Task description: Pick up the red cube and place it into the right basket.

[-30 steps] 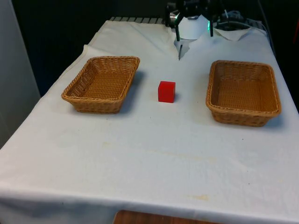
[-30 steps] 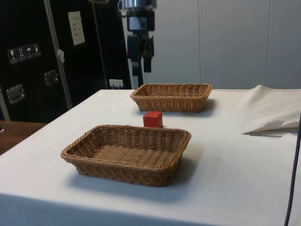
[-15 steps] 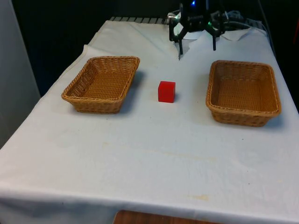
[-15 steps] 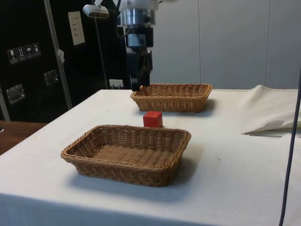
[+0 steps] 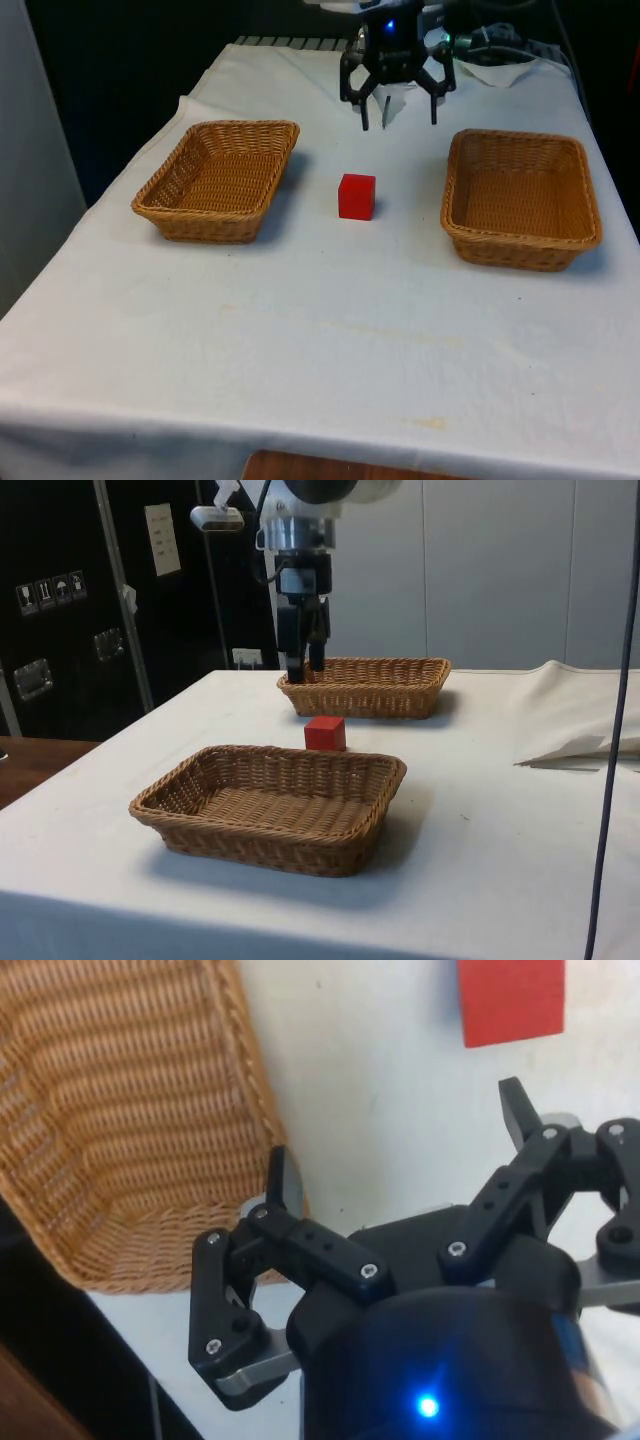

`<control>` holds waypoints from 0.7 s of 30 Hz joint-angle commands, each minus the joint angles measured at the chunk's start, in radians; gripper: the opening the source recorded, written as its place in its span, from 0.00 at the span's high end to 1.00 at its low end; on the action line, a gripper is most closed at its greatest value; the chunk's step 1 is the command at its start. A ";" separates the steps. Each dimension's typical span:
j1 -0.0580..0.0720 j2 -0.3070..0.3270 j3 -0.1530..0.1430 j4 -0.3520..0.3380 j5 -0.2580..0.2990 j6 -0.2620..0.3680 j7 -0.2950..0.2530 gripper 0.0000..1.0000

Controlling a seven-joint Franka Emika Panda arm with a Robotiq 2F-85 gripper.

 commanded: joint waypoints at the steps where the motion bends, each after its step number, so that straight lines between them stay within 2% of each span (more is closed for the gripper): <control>1: -0.003 0.006 -0.005 0.001 -0.003 0.011 -0.005 0.00; 6: -0.001 0.014 -0.019 0.001 -0.002 0.011 -0.013 0.00; 9: -0.001 0.033 -0.028 0.001 -0.010 0.035 -0.014 0.00; 14: -0.001 0.045 -0.028 0.001 -0.007 0.044 -0.018 0.00; 15: 0.001 0.061 -0.032 0.003 -0.021 0.063 -0.009 0.00; 21: 0.003 0.091 -0.032 0.001 -0.025 0.096 -0.008 0.00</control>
